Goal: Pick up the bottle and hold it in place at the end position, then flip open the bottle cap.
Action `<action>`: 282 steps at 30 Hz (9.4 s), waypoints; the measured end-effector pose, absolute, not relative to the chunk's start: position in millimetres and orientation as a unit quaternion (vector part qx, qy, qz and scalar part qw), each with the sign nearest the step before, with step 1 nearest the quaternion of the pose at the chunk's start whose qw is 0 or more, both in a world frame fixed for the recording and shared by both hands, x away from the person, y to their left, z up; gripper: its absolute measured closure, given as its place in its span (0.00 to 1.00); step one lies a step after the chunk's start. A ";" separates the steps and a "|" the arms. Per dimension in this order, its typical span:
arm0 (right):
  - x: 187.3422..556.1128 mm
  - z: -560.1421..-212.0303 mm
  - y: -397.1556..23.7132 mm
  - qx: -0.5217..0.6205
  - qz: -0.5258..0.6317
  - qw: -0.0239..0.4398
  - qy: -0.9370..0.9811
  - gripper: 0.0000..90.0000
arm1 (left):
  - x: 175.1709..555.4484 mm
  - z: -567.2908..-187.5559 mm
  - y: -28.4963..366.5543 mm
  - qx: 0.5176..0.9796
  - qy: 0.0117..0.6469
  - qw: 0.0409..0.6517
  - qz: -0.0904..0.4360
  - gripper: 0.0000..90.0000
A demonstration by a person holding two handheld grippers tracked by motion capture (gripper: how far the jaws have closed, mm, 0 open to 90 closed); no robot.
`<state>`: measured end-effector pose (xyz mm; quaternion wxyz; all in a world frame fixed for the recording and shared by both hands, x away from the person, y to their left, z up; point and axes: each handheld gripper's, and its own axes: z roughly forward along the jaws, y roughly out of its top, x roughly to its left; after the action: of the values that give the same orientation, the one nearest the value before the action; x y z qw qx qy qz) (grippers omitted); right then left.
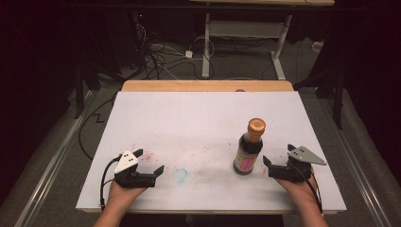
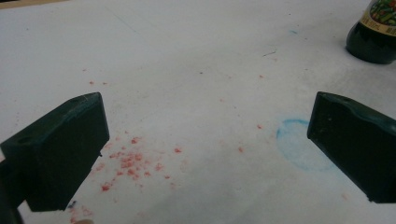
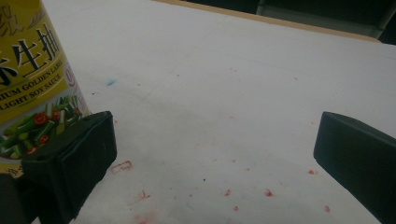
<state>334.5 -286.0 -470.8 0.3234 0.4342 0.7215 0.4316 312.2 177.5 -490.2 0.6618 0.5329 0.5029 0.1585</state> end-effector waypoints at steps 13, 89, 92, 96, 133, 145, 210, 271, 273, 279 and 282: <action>330.3 -468.9 -290.3 0.442 0.441 0.322 0.712 0.00 | 314.2 -488.8 179.4 0.530 0.504 0.667 0.142 0.00; 318.3 -443.9 -227.5 0.369 0.498 0.209 0.757 0.09 | 314.3 -493.4 174.4 0.551 0.489 0.664 0.126 0.00; 318.6 -440.6 -224.1 0.370 0.504 0.212 0.751 0.14 | 314.4 -493.5 174.2 0.551 0.490 0.664 0.128 0.00; 320.7 -438.5 -218.3 0.370 0.507 0.216 0.748 0.17 | 314.1 -493.5 174.1 0.550 0.490 0.664 0.128 0.00; 384.6 -416.1 -154.2 0.335 0.514 0.244 0.751 0.35 | 313.1 -493.2 174.8 0.551 0.486 0.666 0.128 0.00; 422.1 -416.7 -112.1 0.331 0.508 0.238 0.758 0.35 | 312.7 -492.9 175.3 0.549 0.484 0.670 0.124 0.00; 396.4 -421.9 -166.1 0.333 0.518 0.201 0.762 0.01 | 333.2 -477.7 144.8 0.560 0.483 0.660 0.129 0.00; 393.6 -379.5 -167.9 0.308 0.528 0.231 0.757 1.00 | 437.8 -445.4 37.6 0.586 0.429 0.684 0.068 0.01; 395.4 -379.3 -168.1 0.308 0.528 0.230 0.757 1.00 | 439.0 -444.3 35.7 0.589 0.427 0.682 0.071 0.01; 396.3 -375.9 -170.7 0.310 0.531 0.223 0.756 1.00 | 443.1 -442.9 31.6 0.593 0.424 0.681 0.064 0.10; 396.7 -374.6 -171.0 0.307 0.531 0.222 0.758 1.00 | 443.4 -444.7 29.8 0.597 0.424 0.678 0.066 0.12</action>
<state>396.7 -171.0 -374.6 0.2219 0.3074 0.7576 0.5313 443.4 29.8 -444.7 0.6779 0.5968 0.4241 0.0664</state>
